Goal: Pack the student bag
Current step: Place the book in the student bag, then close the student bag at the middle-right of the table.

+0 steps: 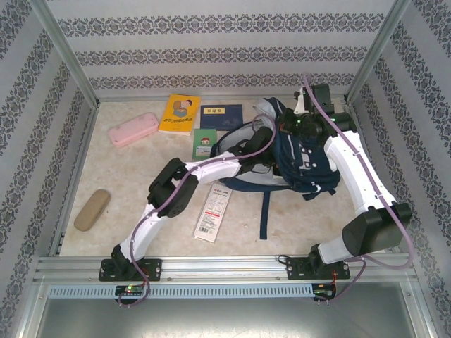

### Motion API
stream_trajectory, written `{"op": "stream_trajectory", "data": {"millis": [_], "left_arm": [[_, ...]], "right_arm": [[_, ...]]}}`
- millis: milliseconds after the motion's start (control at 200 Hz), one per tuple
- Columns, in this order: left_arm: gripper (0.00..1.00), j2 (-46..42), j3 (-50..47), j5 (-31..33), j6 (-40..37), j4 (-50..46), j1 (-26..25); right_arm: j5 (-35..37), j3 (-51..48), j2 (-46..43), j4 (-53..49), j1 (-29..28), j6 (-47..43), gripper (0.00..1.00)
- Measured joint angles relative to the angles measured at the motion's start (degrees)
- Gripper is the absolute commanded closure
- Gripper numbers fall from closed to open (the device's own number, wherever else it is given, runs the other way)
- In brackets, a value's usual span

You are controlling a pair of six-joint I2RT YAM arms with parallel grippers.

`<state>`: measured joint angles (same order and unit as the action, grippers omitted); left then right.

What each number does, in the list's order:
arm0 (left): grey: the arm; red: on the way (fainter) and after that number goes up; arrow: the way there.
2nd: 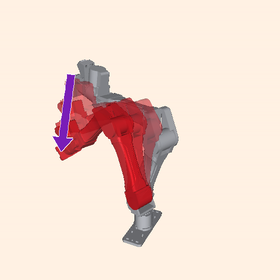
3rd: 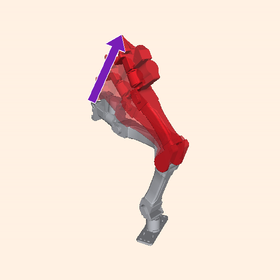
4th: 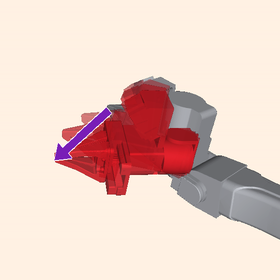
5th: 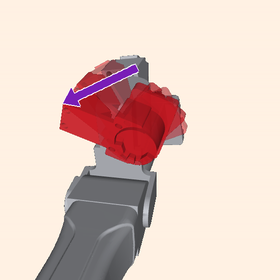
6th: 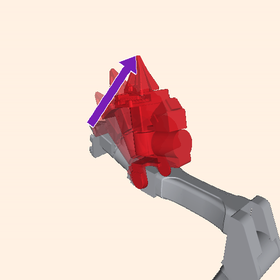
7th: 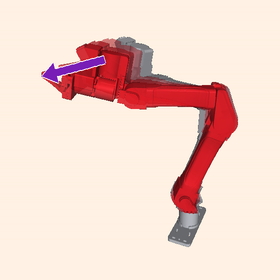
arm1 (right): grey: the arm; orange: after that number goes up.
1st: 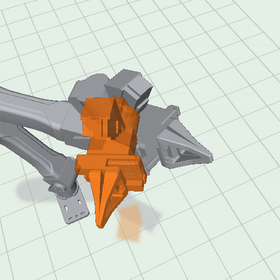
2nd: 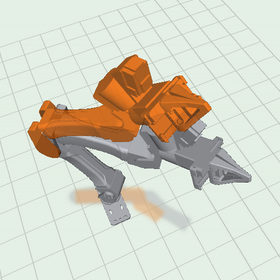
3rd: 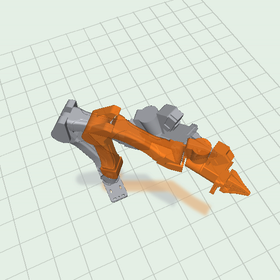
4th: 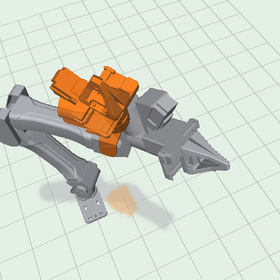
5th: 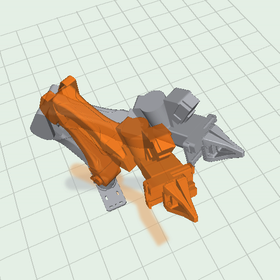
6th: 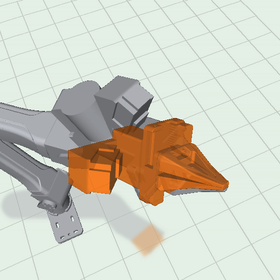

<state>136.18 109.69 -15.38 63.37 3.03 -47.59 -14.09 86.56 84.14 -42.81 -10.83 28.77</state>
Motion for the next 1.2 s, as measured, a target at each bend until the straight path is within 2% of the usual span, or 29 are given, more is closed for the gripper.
{"op": "stream_trajectory", "data": {"millis": [115, 170, 230, 505, 704, 984, 1199], "left_arm": [[0.36, 2.4, 5.3, 1.4, -2.3, -6.3, -0.3], [0.25, 2.3, 5.3, 2.4, -3.0, -8.7, -0.4], [0.17, 1.7, 4.3, 3.5, -4.5, -10.5, -0.4], [0.17, -8.2, -5.2, 7.0, -9.8, -17.9, -0.3], [0.17, -22.4, -17.6, 10.0, -13.3, -19.8, 0.5], [0.18, -40.3, -32.2, 15.3, -21.4, -26.8, 3.8], [0.19, -46.5, -41.6, 20.2, -26.0, -33.8, 4.9]], "right_arm": [[1.7, -0.2, 0.0, 0.1, 1.1, -0.1, 1.0], [2.2, -0.8, -0.1, 0.2, 1.1, -0.2, 1.0], [2.2, -1.6, -0.3, 0.2, 1.1, -0.2, 1.0], [-0.8, -5.6, -1.5, 3.3, 0.4, -0.2, 1.0], [-2.8, -8.2, -1.5, 4.9, -0.8, -0.2, 1.0], [-2.5, -13.0, 1.2, 8.5, -5.6, -0.9, 1.0], [-2.8, -14.1, 4.3, 11.3, -7.4, -0.8, 1.0]]}}
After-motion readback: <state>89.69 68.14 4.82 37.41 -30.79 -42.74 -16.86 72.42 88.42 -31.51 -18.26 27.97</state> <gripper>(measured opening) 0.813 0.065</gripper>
